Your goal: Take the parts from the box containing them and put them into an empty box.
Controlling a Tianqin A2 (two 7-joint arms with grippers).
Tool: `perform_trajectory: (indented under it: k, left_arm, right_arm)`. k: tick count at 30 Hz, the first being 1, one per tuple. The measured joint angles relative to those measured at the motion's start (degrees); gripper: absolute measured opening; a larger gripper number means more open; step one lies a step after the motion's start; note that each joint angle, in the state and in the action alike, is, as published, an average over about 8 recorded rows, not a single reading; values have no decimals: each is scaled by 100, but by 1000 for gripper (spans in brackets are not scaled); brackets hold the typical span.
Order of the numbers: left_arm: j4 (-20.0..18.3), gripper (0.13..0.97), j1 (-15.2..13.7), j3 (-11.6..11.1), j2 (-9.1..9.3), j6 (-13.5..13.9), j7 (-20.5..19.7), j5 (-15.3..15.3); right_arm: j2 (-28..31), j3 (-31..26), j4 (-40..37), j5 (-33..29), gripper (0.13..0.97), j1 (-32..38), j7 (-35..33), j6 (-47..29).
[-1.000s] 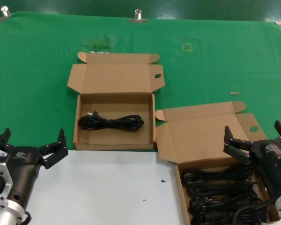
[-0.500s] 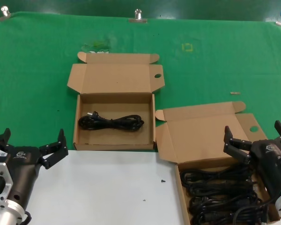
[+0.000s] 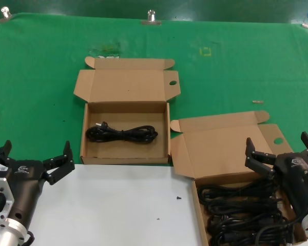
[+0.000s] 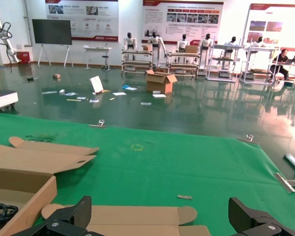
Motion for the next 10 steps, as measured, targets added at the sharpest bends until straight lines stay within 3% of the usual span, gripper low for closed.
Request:
perform_trajectory:
  k: [10]
  left_arm:
    - [0, 966, 0, 0, 0, 0, 0, 0]
  right_arm:
    - [0, 0, 0, 0, 966, 0, 0, 0]
